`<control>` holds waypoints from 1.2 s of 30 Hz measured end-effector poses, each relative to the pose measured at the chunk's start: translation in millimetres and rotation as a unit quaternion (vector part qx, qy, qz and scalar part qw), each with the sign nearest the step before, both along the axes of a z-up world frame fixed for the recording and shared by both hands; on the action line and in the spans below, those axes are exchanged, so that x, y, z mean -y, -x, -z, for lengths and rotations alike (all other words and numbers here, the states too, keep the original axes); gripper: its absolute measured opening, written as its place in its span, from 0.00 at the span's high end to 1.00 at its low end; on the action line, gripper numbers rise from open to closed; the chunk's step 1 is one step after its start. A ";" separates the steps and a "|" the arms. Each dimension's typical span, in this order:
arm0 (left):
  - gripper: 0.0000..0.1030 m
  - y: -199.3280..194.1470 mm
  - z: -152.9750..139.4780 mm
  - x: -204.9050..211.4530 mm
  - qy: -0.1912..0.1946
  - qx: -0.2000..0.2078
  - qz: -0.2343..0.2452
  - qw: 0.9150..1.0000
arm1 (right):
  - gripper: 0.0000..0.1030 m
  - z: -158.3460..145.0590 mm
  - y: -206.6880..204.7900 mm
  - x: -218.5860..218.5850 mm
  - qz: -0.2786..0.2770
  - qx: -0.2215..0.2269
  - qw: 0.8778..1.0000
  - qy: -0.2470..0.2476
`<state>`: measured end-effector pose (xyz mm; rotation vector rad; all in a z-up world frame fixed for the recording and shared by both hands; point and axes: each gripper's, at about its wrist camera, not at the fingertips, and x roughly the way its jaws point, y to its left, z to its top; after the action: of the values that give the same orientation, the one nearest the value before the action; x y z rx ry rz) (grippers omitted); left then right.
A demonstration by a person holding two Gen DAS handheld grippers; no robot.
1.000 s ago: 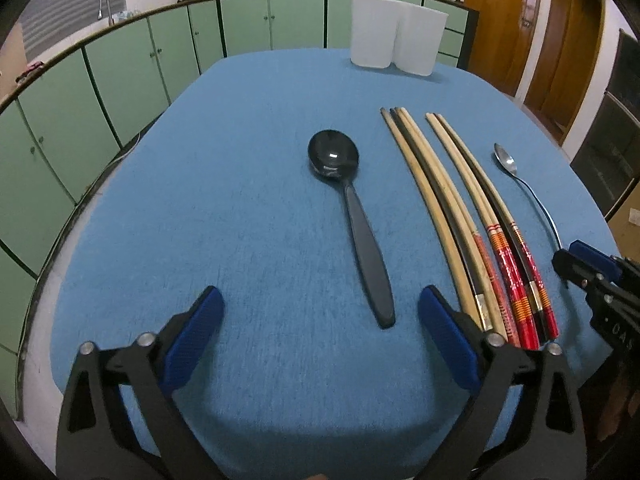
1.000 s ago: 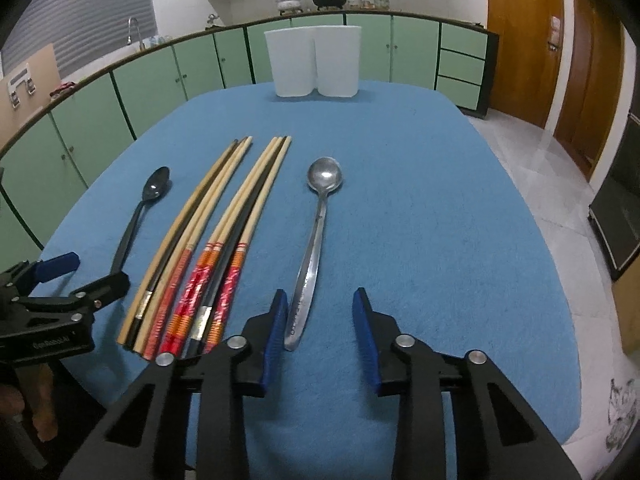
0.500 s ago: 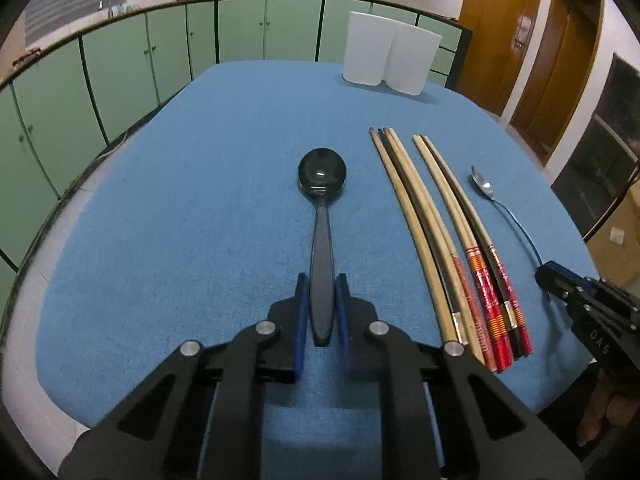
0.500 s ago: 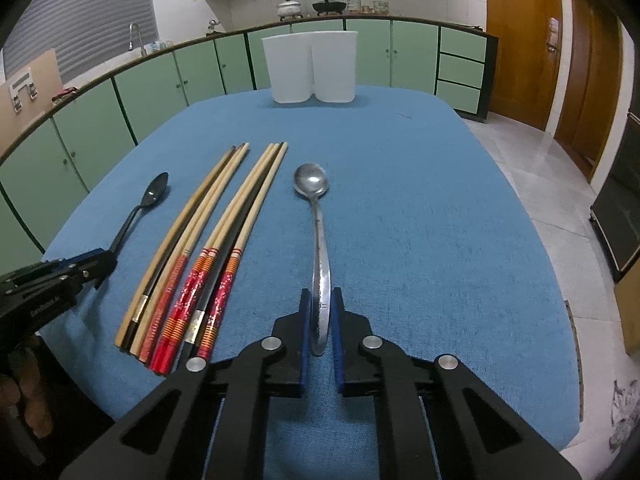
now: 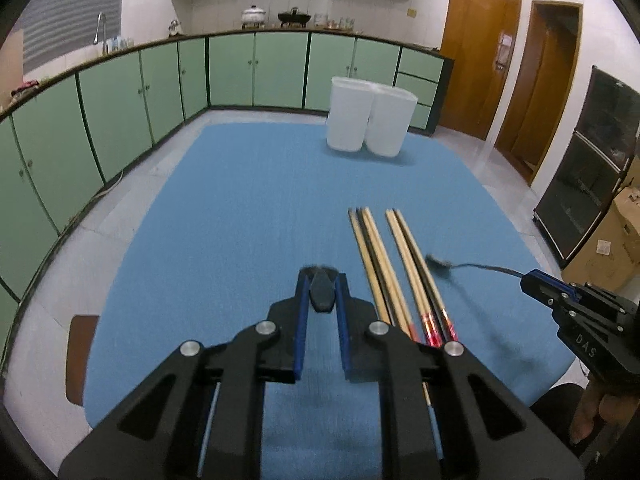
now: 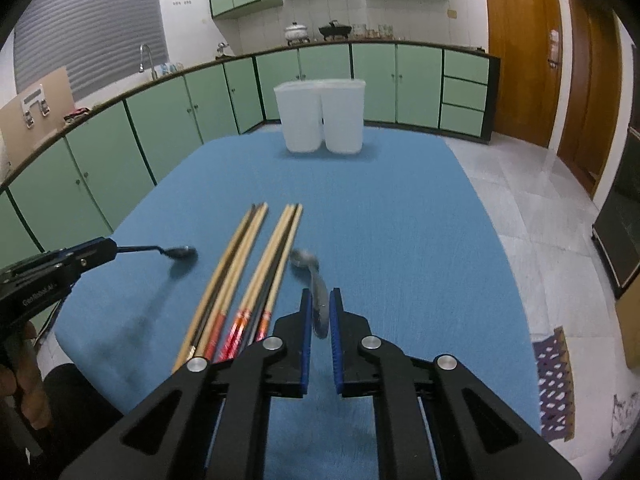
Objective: Organize utensils
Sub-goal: 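Carry both spoons to the white holder and drop them into its compartments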
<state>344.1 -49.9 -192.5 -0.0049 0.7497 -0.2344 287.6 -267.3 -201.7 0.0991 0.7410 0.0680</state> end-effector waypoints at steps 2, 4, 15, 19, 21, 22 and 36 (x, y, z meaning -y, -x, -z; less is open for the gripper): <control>0.88 -2.1 -4.1 0.7 -0.001 0.003 0.002 1.000 | 0.92 -5.8 -3.5 -0.6 -0.002 -0.001 1.000 0.004; 0.88 -5.2 -7.3 0.1 0.001 0.001 0.004 1.000 | 0.93 -10.8 -5.5 -0.8 -0.004 -0.001 1.000 0.006; 0.88 -25.8 -44.3 8.3 0.004 0.024 0.030 0.999 | 0.98 -42.7 -16.7 -1.4 -0.018 0.007 0.999 0.039; 0.88 -39.3 -63.8 14.0 0.006 0.039 0.043 0.998 | 0.98 -57.7 -26.0 -1.8 -0.027 0.012 0.999 0.043; 0.88 -49.6 -77.2 18.6 0.004 0.053 0.048 0.997 | 0.98 -69.9 -35.0 0.3 -0.032 0.014 0.999 0.038; 0.88 -53.6 -82.6 19.4 0.005 0.057 0.050 0.997 | 0.98 -78.4 -41.1 2.0 -0.033 0.017 0.999 0.037; 0.88 -191.4 -150.8 50.8 0.033 0.082 0.058 0.994 | 0.98 -181.5 -197.7 37.6 -0.016 0.055 0.998 0.028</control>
<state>535.5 -100.7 -41.8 -0.0045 0.5794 -0.3650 485.3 -304.9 -20.2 0.0291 0.6344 0.0825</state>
